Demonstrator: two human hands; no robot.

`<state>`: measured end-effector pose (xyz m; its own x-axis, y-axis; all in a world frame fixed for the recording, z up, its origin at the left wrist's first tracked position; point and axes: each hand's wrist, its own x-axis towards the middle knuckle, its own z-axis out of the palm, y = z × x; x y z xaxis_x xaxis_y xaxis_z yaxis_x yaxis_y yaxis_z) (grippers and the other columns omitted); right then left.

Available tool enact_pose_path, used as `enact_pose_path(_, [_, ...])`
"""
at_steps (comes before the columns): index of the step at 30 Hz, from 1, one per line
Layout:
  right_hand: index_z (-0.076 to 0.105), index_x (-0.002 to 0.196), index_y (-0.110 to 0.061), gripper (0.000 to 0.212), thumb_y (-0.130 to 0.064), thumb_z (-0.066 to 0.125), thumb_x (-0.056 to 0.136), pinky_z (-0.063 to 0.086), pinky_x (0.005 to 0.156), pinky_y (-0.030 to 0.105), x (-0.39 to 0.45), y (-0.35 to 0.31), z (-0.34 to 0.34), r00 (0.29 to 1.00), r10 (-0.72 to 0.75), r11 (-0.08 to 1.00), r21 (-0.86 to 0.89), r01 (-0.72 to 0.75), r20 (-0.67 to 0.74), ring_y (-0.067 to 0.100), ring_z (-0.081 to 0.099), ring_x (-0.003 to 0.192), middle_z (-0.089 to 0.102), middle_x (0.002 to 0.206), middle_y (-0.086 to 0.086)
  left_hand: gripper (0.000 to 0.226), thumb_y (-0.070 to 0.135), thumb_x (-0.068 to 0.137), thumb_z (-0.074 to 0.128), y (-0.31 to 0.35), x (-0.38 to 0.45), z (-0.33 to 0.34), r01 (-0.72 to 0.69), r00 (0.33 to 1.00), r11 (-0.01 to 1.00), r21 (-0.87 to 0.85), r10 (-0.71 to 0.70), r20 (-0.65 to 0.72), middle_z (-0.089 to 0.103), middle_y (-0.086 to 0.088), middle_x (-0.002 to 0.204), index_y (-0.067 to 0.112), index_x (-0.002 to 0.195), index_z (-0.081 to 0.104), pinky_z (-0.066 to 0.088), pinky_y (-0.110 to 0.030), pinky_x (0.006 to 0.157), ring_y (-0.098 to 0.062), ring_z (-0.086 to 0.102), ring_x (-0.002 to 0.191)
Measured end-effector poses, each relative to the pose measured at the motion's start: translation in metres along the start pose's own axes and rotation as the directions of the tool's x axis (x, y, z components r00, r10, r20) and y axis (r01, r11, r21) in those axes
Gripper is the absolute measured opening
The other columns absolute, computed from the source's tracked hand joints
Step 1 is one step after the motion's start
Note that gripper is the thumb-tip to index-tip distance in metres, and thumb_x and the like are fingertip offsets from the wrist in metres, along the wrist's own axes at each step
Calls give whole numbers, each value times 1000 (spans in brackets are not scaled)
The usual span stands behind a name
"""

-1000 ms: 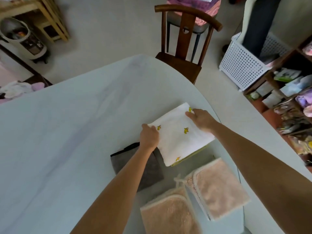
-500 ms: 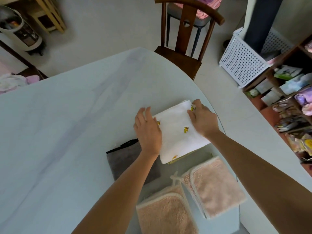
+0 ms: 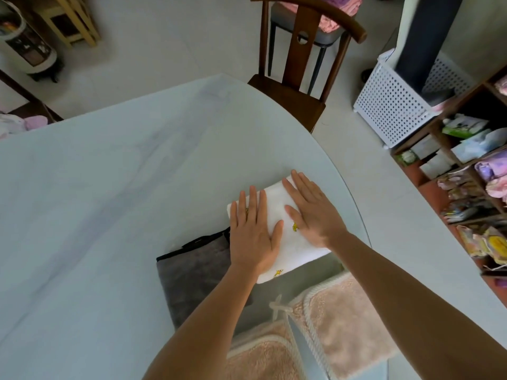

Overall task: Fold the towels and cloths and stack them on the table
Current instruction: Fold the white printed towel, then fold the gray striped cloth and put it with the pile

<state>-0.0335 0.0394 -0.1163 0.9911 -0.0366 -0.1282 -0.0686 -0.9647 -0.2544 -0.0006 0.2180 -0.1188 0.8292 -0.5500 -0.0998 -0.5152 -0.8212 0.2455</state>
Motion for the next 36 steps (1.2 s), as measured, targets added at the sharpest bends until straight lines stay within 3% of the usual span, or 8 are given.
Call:
enact_pose_path(3, [-1,153,-21,68,-54,-5,94,-3,121,36,7,6,-1,998,42,996,-82,-39,42,11,-15,146,-10,160,0,76,57,95,13,0,13,1,-16,996,1000,-3,17,84,14,-14,159,7,152,18,3,-44,119,-32,12,147])
enact_pose_path(7, [2,153,-18,79,-56,-18,86,-7,120,40,1,6,-14,987,89,977,-206,-60,133,14,-9,147,-6,160,2,75,58,95,9,0,22,-23,-70,958,998,-10,69,279,-5,-10,161,11,153,0,-7,-41,118,-27,-6,148])
enact_pose_path(11, [57,127,-4,57,-37,21,96,31,112,45,-5,-30,-35,995,66,989,-126,-76,-80,35,46,130,51,137,20,52,39,101,34,-25,17,-73,-55,968,999,1,53,245,34,-10,150,11,145,33,19,-39,116,-26,27,141])
enact_pose_path(14, [61,106,-5,28,-22,40,97,47,83,38,-2,-79,-53,998,60,998,2,-60,-35,35,60,101,64,107,15,42,36,101,35,-57,-10,-109,56,952,997,-58,-36,305,50,-8,136,12,134,46,38,-38,102,-27,46,125])
enact_pose_path(19, [54,93,-12,17,-19,39,96,42,69,35,13,-214,-53,984,-116,991,-54,124,138,34,60,91,64,98,13,43,39,101,33,-161,-111,-164,223,917,975,23,-218,335,46,-7,141,18,137,44,37,-36,104,-26,44,130])
enact_pose_path(25, [59,98,-16,21,-23,40,97,46,75,33,-6,-428,-28,923,-329,941,-17,339,199,29,61,93,66,101,8,43,40,100,38,-308,-304,-216,518,834,854,-45,-492,249,44,-3,144,22,139,43,36,-32,103,-24,45,129])
enact_pose_path(31, [60,102,-18,21,-25,41,96,47,80,33,-53,-611,8,880,-410,907,6,421,240,28,61,97,65,107,7,46,37,100,41,-432,-483,-254,659,750,749,-66,-647,139,41,-3,145,17,141,40,34,-34,105,-21,40,132])
enact_pose_path(36, [61,105,-18,21,-26,44,95,49,86,34,-60,-705,31,891,-385,922,47,385,242,25,60,102,65,112,6,46,36,100,42,-506,-557,-268,716,696,694,-73,-703,144,41,-6,144,15,141,38,35,-36,105,-24,40,131])
